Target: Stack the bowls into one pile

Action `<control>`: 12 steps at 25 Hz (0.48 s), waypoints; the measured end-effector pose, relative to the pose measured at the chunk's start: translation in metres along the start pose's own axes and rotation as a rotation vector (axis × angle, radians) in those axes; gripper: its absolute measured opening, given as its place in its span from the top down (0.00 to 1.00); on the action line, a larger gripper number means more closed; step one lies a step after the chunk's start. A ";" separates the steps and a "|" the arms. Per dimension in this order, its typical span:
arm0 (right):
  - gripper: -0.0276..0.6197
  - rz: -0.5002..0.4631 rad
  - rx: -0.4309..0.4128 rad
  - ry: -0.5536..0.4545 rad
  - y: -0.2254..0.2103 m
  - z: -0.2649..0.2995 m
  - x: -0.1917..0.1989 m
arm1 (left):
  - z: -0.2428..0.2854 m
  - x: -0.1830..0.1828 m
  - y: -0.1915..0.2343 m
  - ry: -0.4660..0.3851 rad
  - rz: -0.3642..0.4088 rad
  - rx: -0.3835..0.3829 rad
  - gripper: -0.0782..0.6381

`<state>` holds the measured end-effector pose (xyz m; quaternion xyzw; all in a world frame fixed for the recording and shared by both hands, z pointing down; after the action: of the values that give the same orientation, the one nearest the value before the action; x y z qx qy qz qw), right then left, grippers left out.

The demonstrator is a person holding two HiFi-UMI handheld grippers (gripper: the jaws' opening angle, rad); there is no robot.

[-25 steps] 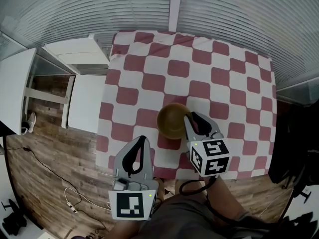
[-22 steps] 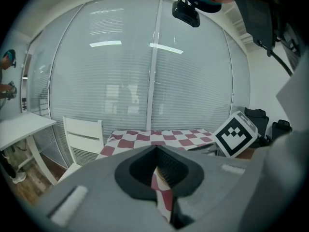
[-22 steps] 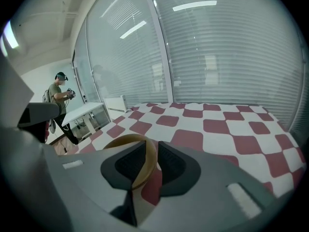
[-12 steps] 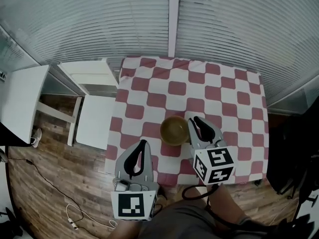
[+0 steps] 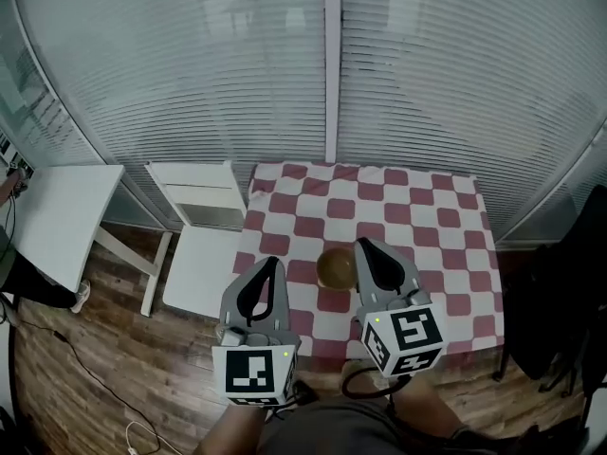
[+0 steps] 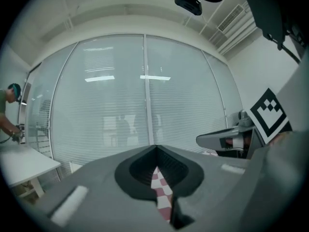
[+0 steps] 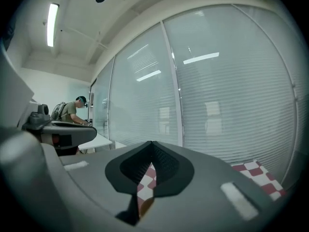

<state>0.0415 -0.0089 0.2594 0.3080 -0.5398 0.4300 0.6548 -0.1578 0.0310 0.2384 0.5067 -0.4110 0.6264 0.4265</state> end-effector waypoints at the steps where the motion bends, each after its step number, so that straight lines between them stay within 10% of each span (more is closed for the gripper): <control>1: 0.92 -0.008 0.004 -0.014 0.004 -0.005 -0.003 | -0.004 -0.004 0.002 -0.009 0.010 -0.006 0.89; 12: 0.92 -0.053 0.047 -0.084 0.006 -0.034 -0.019 | -0.023 -0.024 0.015 -0.083 0.048 -0.055 0.89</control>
<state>0.0502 0.0192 0.2326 0.3551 -0.5481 0.4117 0.6356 -0.1757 0.0454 0.2097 0.5106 -0.4574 0.6032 0.4078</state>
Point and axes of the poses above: the fingertips, and each gripper's own axes: z forward along the fingers, y to its left, x out of its underside, the point moved 10 cm from there along -z, backward along the fingers, and after that the axes turned 4 degrees about y, right-handed, at the moved point
